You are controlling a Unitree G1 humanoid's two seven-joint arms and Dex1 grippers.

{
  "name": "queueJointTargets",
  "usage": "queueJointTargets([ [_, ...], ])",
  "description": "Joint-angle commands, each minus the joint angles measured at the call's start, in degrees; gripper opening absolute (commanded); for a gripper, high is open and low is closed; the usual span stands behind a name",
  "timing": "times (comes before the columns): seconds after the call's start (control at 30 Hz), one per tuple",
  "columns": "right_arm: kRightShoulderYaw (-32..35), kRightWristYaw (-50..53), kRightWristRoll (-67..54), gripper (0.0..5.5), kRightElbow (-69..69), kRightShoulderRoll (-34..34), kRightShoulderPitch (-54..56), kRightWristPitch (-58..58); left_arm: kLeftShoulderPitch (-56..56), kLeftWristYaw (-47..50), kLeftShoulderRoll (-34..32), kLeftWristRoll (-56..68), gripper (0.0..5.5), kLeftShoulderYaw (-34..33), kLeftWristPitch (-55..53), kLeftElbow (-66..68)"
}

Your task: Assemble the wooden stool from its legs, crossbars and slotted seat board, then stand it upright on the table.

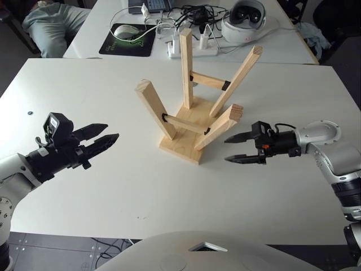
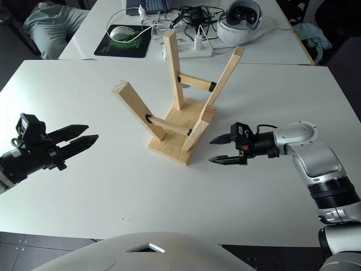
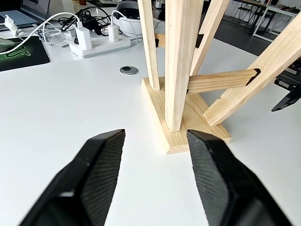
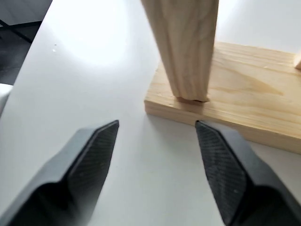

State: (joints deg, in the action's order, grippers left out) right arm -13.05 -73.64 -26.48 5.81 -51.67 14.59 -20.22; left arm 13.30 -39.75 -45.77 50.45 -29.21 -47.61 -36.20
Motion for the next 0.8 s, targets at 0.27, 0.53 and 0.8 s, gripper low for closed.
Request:
queueJointTargets([
  [0.27,6.50,20.83,-5.76,4.87,14.02,10.78,-3.58,-16.00,-1.63,-0.53,-0.77,-0.14,4.11,3.36,0.25,2.49],
  [0.53,10.37,29.51,1.11,5.40,5.22,13.56,1.68,-12.37,-2.53,-0.34,-0.61,-0.04,5.16,4.58,0.06,3.25],
  [0.8,9.82,31.23,12.30,5.40,-7.75,12.20,8.54,-0.49,-2.11,0.51,-0.41,-1.07,5.39,5.92,0.32,3.27],
])
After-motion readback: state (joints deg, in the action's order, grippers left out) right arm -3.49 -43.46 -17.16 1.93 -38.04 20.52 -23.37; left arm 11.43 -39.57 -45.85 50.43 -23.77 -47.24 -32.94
